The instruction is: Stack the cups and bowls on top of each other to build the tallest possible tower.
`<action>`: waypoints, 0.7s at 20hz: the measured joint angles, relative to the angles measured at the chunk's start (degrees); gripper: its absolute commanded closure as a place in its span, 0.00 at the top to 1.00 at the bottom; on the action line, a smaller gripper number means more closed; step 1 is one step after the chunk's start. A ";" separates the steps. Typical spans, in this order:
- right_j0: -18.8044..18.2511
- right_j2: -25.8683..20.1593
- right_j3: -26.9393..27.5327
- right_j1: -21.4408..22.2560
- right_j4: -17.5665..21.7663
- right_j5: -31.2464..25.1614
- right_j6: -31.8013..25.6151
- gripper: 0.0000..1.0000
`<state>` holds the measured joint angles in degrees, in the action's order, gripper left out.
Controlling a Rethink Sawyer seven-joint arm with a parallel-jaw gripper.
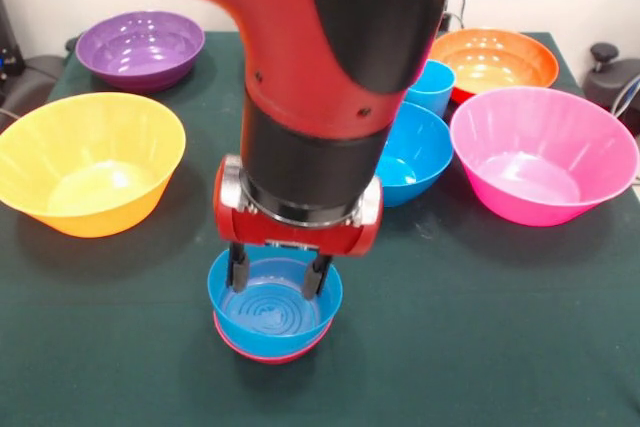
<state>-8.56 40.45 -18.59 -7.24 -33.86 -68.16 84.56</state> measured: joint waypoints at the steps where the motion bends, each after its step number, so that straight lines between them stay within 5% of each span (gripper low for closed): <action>1: -0.16 -0.31 0.29 -0.36 0.00 -0.01 0.00 1.00; 14: -1.12 -6.91 -0.90 -1.56 3.07 0.56 0.00 1.00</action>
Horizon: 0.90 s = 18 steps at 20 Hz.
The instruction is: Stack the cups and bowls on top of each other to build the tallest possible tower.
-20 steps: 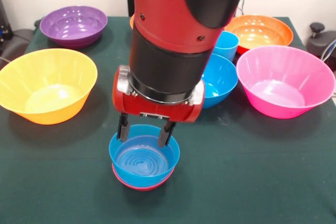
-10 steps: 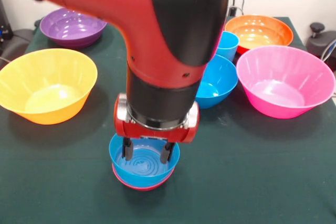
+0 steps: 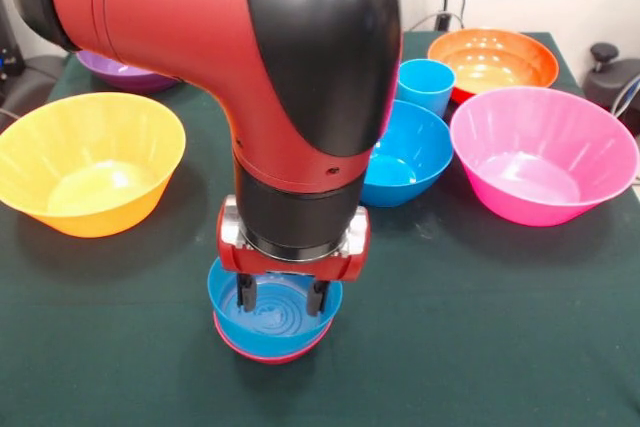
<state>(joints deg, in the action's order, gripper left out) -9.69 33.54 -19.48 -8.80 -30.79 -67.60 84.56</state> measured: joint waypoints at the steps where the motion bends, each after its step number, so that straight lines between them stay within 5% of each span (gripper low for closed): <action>1: -0.01 -0.37 -0.32 0.25 0.45 0.18 0.00 1.00; 18: -1.53 -2.99 1.75 0.91 4.55 0.46 0.00 1.00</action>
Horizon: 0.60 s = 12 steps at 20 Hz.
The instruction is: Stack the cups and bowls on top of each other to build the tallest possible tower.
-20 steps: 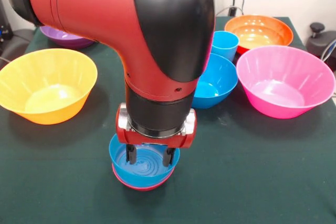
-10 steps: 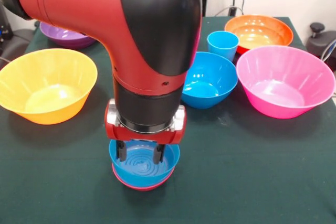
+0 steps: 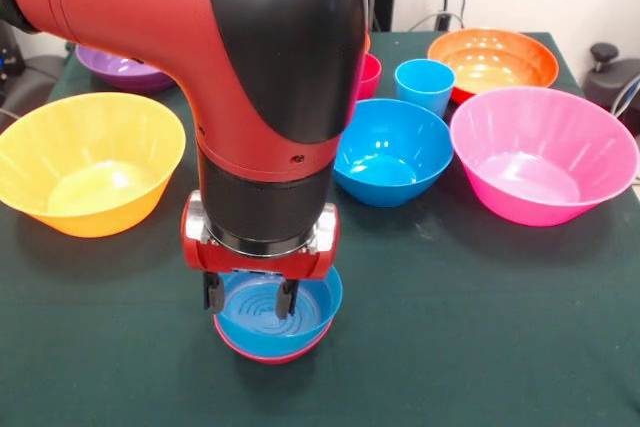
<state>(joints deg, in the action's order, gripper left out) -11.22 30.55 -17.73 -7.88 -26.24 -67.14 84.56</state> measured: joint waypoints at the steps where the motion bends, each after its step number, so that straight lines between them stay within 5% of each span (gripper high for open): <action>1: -0.05 -0.04 0.34 -0.18 0.01 0.00 0.00 1.00; 12: -0.09 -1.79 1.30 -1.15 0.33 0.00 0.00 1.00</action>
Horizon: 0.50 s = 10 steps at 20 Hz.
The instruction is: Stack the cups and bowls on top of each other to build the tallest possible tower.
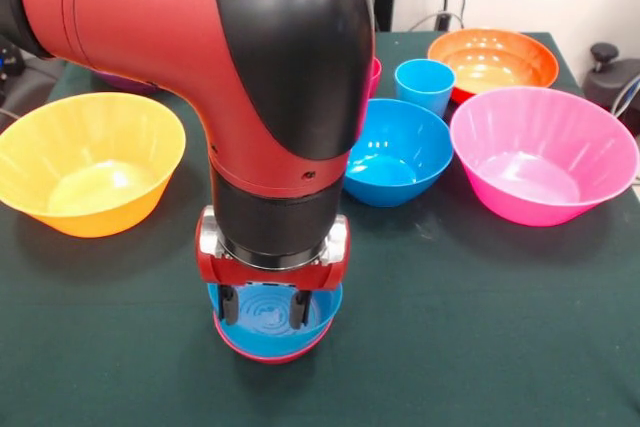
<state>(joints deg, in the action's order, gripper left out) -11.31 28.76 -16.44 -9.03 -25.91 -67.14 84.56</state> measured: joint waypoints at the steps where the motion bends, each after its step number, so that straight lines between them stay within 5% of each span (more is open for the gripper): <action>1: 0.02 -0.40 0.00 0.04 0.06 0.00 0.00 1.00; 10: 0.03 -1.71 0.00 0.81 0.66 0.00 0.00 1.00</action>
<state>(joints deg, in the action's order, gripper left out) -11.28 27.05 -16.44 -8.22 -25.25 -67.14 84.56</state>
